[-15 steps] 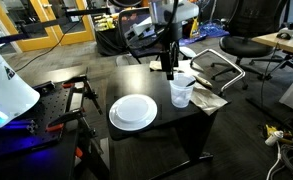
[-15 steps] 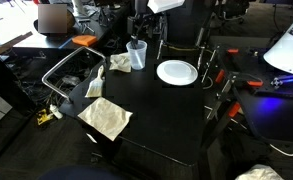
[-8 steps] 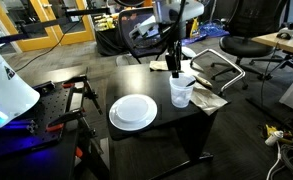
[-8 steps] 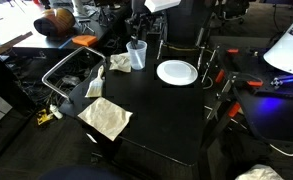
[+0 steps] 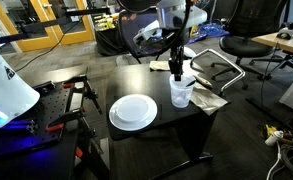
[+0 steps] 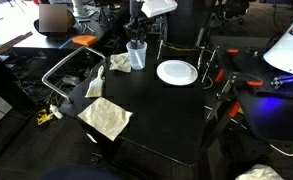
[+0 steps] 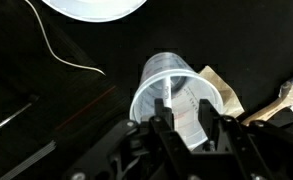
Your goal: Take the pen out of the cup and set it on the table
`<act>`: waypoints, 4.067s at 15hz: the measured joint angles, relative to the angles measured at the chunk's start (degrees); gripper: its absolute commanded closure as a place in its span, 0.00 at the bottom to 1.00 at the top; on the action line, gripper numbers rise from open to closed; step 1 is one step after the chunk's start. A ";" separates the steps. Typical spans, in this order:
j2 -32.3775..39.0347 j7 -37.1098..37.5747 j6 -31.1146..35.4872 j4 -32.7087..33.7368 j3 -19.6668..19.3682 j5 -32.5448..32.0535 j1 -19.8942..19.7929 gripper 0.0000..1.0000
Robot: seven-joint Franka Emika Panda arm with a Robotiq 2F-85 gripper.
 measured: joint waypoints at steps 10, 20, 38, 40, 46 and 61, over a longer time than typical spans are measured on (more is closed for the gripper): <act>3.59 -0.69 0.00 3.49 -0.56 2.28 0.00 0.58; 6.53 -0.80 0.00 6.53 -1.71 2.28 0.27 0.99; -7.18 -1.37 3.81 -0.91 -7.78 2.21 4.09 0.96; -11.50 -2.66 3.81 -3.13 -7.52 2.22 3.76 0.96; -25.15 -14.65 1.26 -9.89 -0.95 11.28 1.00 0.96; -32.61 -31.84 -13.38 -15.76 8.78 22.35 5.51 0.96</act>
